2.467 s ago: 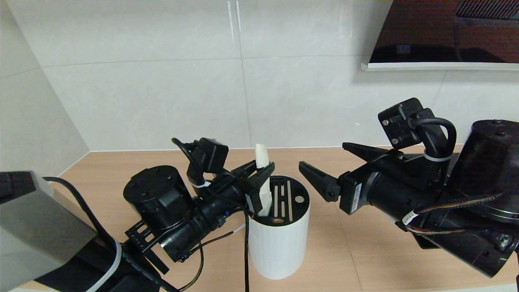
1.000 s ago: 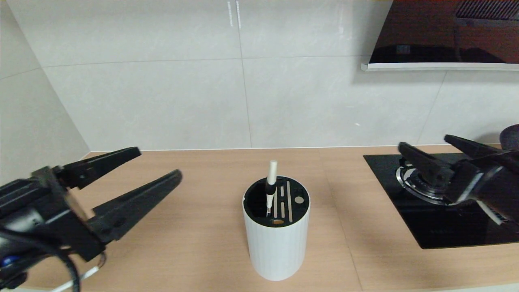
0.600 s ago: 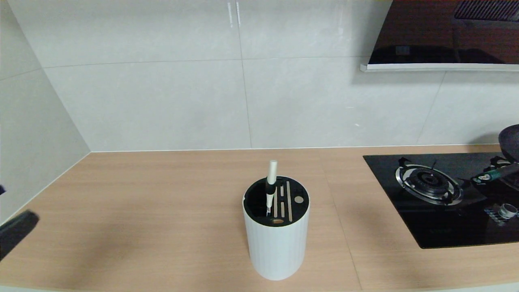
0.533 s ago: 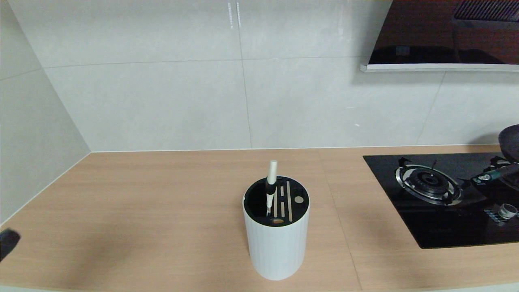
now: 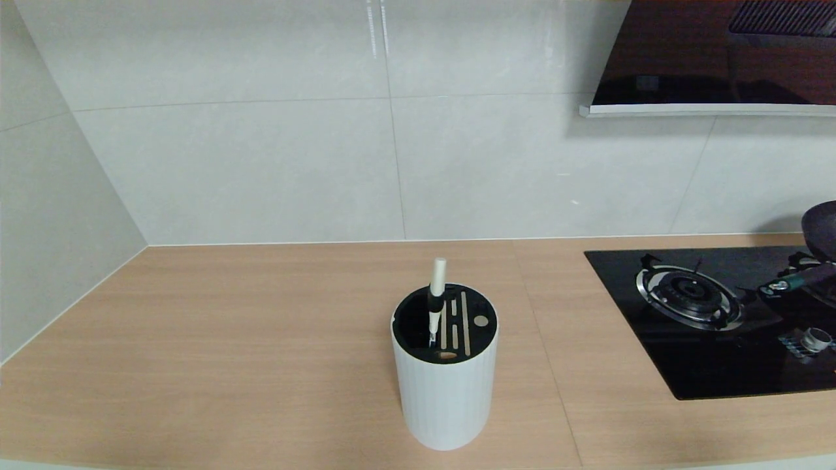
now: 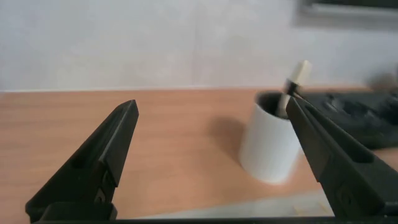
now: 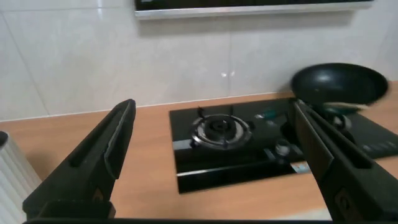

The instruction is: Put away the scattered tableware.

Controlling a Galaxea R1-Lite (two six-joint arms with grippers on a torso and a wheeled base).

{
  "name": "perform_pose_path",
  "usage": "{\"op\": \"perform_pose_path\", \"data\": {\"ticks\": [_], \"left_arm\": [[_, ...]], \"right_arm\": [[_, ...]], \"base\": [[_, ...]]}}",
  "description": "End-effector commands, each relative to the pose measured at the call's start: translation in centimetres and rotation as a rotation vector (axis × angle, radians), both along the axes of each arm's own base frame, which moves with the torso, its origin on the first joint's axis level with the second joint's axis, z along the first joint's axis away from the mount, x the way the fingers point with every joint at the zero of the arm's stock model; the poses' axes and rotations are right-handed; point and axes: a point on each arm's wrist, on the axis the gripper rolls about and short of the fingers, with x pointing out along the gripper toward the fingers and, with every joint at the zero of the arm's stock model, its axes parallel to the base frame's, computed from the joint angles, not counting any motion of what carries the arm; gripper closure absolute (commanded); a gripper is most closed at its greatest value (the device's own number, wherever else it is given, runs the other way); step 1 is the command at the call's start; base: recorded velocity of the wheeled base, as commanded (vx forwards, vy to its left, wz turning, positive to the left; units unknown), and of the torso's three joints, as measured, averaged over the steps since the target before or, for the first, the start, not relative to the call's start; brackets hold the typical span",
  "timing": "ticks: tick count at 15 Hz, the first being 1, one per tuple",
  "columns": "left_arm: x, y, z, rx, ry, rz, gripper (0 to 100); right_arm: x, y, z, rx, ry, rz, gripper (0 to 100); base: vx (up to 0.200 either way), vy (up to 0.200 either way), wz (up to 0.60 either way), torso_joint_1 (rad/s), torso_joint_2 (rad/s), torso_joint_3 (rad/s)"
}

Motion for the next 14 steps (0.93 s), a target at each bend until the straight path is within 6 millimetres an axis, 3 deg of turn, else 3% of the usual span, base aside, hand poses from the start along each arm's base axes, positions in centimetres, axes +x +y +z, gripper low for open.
{"op": "perform_pose_path", "data": {"ticks": [1, 5, 7, 14], "left_arm": [[-0.1, -0.2, -2.7, 0.003, 0.001, 0.021, 0], [3.3, 0.1, -9.2, 0.13, 0.151, 0.125, 0], [3.3, 0.2, -9.7, 0.151, 0.203, 0.173, 0], [3.3, 0.2, -9.7, 0.083, 0.202, 0.166, 0]], "right_arm": [[-0.8, 0.1, -1.8, 0.003, -0.04, -0.012, 0], [2.1, 0.1, -7.3, -0.005, 0.121, -0.007, 0], [2.5, 0.2, -8.7, 0.001, 0.181, -0.005, 0], [2.5, 0.3, -8.8, -0.014, 0.196, 0.075, 0]], "base": [[0.0, 0.0, 0.0, 0.0, 0.0, 0.0], [0.0, 0.0, 0.0, 0.0, 0.0, 0.0], [0.0, 0.0, 0.0, 0.0, 0.0, 0.0], [0.0, 0.0, 0.0, 0.0, 0.0, 0.0]]}}
